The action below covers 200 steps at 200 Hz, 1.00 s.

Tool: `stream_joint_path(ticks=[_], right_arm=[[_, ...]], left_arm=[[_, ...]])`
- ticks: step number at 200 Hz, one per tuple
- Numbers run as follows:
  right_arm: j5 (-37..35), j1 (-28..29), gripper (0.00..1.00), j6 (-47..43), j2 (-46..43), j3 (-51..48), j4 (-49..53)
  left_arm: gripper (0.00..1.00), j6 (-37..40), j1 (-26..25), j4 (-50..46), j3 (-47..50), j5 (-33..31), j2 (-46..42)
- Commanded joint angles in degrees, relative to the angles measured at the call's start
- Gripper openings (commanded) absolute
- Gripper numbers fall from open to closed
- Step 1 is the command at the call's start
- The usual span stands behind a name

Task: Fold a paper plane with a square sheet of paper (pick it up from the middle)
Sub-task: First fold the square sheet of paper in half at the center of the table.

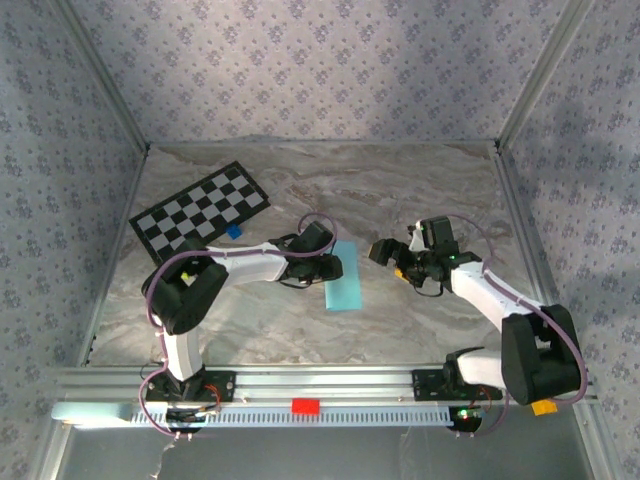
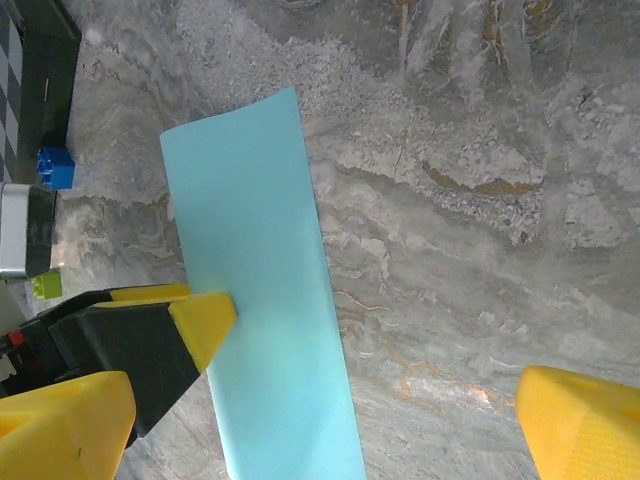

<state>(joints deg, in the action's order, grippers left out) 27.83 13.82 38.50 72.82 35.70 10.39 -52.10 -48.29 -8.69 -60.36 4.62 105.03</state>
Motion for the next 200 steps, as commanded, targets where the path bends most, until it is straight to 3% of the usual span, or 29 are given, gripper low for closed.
stream_joint_path(ticks=[1, 55, 110, 200], right_arm=[[-0.32, 0.41, 1.0, -0.35, 0.13, 0.3, -0.13], [-0.34, 0.39, 1.0, -0.36, 0.05, 0.22, -0.2], [-0.38, 0.37, 1.0, -0.35, 0.04, 0.3, -0.02], [-0.5, 0.41, 1.0, -0.53, 0.04, 0.57, 0.71]], left_arm=[[0.46, 0.26, 0.46, -3.89, 0.52, -2.82, -1.65], [0.49, 0.85, 0.82, -3.64, 1.26, -2.74, -2.82], [0.46, 1.65, 1.07, -4.04, 1.61, -3.3, -3.43], [0.51, 5.42, 1.19, -6.98, -1.59, -1.46, -0.04]])
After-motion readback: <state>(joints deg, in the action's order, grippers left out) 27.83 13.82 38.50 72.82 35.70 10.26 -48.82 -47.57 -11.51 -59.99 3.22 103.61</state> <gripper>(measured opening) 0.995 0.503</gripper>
